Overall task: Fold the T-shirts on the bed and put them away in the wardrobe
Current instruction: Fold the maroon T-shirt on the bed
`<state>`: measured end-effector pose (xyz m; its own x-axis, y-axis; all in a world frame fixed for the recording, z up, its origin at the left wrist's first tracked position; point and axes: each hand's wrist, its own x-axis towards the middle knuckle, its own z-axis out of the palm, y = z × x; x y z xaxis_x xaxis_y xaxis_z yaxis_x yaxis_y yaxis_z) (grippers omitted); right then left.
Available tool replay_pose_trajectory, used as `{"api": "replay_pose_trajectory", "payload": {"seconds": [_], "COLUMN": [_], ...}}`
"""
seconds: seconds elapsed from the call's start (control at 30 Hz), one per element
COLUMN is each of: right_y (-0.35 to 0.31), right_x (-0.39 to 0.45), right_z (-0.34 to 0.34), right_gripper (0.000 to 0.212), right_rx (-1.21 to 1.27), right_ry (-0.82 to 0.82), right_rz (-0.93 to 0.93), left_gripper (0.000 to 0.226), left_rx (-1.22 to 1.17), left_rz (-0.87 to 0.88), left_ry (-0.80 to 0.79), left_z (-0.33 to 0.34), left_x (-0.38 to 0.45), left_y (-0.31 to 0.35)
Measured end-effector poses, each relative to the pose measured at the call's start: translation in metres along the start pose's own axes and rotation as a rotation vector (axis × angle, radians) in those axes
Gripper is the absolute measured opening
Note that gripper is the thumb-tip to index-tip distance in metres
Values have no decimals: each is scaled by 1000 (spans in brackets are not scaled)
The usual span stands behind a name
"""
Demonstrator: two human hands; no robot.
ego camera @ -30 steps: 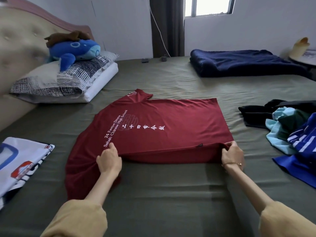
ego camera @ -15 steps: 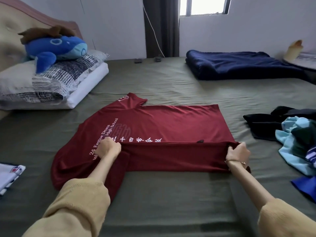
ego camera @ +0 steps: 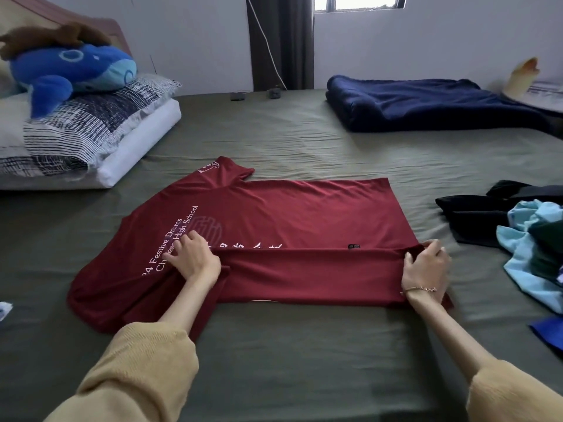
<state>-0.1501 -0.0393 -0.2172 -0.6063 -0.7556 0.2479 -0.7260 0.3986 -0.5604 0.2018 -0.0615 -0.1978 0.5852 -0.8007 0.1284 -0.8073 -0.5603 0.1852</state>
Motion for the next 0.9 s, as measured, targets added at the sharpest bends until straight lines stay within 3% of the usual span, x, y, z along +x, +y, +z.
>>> {"api": "replay_pose_trajectory", "payload": {"seconds": [0.17, 0.23, 0.33, 0.4, 0.47, 0.53, 0.6, 0.67, 0.77, 0.9], "right_y": [-7, -16, -29, -32, -27, -20, -20, -33, -61, -105], "right_x": [-18, -30, -51, -64, -72, -73, -75, -84, -108, -140], "right_z": [-2, -4, -2, -1, 1, 0, -1, -1, 5, 13], "right_gripper": [42, 42, 53, 72, 111, 124, 113, 94, 53, 48], "right_rx": [-105, -118, -186, -227, -281, -318, -324, -303, -235, -69], "right_ry": [40, -111, -501, -660, -690, -657, -652, -685, -731, -682], "right_rz": [-277, -419, -614, -732, -779, -742, -715, -753, -856, -1005], "left_gripper": [42, 49, 56, 56, 56, 56, 53, 47, 40, 39], "left_rx": [105, 76, -44, -93, -111, -127, -141, -162, -293, -385], "left_rz": [316, 494, 656, 721, 754, 753, 755, 782, 805, 709], "left_ry": [26, -20, -213, -307, -338, -346, -313, -183, 2, 103], "left_z": [-4, 2, 14, 21, 24, 23, 20, 15, 2, -13], "left_x": [-35, -51, -76, -91, -97, -95, -91, -87, -81, -59], "left_y": [24, 36, 51, 53, 49, 39, 26, 11, -12, -48]}}
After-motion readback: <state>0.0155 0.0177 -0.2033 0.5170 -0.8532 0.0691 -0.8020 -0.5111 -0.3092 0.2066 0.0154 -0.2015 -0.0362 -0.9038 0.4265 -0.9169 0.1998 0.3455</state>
